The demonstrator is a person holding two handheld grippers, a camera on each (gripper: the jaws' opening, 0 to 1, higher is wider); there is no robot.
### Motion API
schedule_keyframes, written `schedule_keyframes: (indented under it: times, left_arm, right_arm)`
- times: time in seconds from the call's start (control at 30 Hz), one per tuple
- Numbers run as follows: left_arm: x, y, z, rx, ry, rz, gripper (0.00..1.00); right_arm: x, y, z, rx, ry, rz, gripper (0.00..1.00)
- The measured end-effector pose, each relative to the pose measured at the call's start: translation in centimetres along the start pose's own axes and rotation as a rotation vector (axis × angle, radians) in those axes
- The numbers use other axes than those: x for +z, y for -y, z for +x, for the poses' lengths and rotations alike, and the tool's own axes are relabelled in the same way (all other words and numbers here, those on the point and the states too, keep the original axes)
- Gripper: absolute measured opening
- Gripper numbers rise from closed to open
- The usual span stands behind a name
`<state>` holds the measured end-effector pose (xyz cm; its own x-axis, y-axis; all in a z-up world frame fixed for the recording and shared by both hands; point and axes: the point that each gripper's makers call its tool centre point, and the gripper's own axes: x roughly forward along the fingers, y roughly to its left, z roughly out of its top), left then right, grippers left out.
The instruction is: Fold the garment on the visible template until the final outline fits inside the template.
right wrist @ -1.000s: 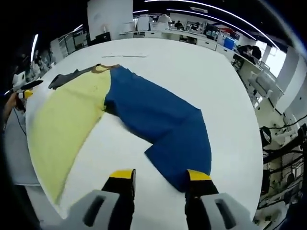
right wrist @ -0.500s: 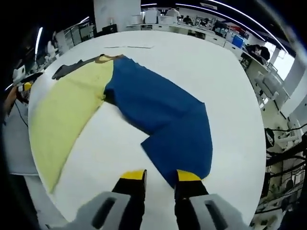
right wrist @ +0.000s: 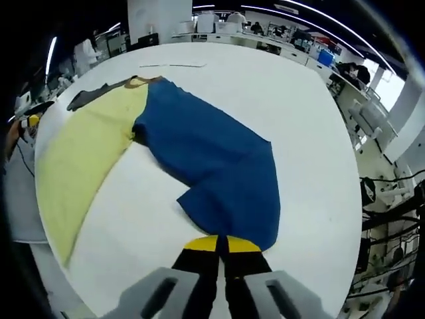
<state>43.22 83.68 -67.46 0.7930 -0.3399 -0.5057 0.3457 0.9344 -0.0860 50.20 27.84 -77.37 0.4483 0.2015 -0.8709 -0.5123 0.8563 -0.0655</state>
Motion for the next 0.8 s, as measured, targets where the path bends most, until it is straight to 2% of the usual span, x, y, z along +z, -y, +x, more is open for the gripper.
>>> schedule_keyframes:
  times: [0.2, 0.43, 0.8]
  left_arm:
    - [0.4, -0.1, -0.2, 0.004, 0.008, 0.007, 0.95]
    - [-0.1, -0.4, -0.3, 0.008, -0.004, 0.003, 0.96]
    - [-0.1, -0.4, -0.6, 0.01, -0.001, 0.001, 0.97]
  right_arm:
    - [1.9, -0.5, -1.4, -0.006, 0.049, 0.016, 0.0]
    - [4.4, 0.5, -2.7, -0.032, 0.103, 0.061, 0.0]
    - [6.8, 2.5, -4.0, -0.087, 0.117, 0.065, 0.0]
